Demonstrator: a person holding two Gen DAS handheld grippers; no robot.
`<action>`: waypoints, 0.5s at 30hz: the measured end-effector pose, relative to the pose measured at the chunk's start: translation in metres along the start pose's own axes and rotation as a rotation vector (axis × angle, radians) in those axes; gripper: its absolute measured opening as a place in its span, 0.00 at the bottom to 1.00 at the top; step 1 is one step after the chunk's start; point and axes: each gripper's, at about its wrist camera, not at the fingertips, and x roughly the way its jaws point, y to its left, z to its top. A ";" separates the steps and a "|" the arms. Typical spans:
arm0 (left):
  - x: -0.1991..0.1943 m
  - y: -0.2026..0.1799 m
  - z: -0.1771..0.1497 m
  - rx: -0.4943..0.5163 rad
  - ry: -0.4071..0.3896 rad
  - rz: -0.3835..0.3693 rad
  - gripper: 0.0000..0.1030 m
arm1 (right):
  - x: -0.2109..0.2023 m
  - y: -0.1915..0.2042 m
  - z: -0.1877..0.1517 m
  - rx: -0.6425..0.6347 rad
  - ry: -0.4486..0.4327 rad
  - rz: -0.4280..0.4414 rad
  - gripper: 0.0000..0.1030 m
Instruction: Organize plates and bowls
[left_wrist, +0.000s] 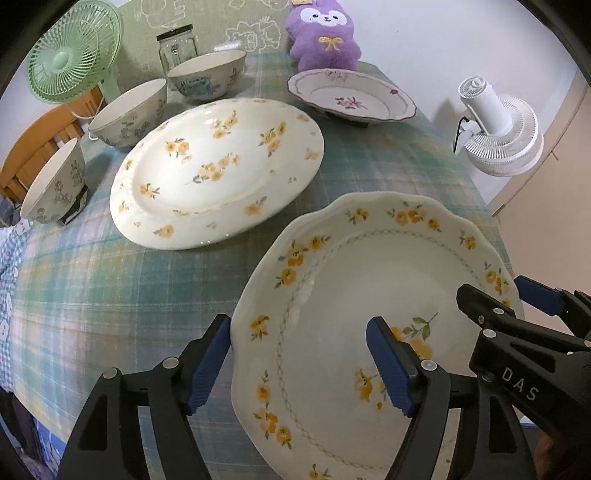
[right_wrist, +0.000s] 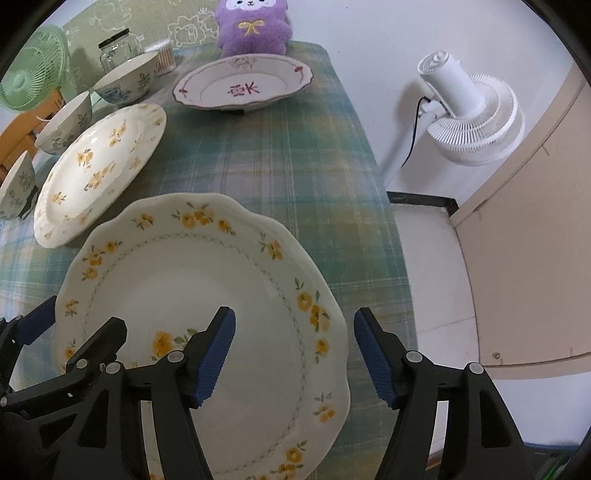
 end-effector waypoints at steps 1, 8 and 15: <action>-0.003 0.001 0.001 0.003 -0.007 0.000 0.75 | -0.003 0.000 0.001 0.002 -0.006 0.003 0.68; -0.019 0.006 0.005 0.020 -0.035 -0.026 0.75 | -0.025 0.000 0.005 0.021 -0.059 0.016 0.68; -0.037 0.019 0.008 0.013 -0.064 -0.033 0.75 | -0.049 0.012 0.003 0.020 -0.116 0.022 0.68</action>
